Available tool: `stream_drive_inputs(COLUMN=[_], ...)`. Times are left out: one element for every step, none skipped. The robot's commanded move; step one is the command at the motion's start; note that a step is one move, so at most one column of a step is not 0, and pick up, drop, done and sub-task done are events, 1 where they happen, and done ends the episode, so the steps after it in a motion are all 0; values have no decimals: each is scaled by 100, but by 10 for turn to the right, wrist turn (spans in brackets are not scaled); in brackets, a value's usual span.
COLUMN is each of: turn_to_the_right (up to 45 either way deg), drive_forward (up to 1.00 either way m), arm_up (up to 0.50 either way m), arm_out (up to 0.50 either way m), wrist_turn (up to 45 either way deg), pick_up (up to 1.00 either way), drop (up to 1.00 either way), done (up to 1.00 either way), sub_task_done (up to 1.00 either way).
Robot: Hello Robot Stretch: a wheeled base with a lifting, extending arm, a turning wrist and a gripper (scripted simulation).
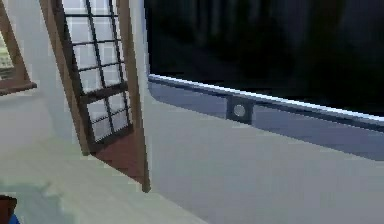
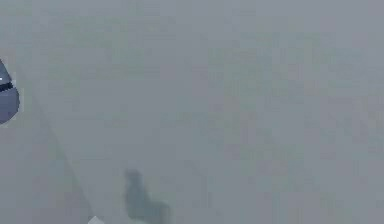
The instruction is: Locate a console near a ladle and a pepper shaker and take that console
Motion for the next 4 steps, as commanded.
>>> stream_drive_inputs(turn_to_the_right=[0,-300,0,-240], drive_forward=[75,0,5,0], arm_up=[0,0,0,0], arm_out=[0,0,0,0], wrist_turn=[0,0,0,0], pick_up=[0,0,0,0], drop=[0,0,0,0], done=[0,0,0,0], sub_task_done=[0,0,0,0])
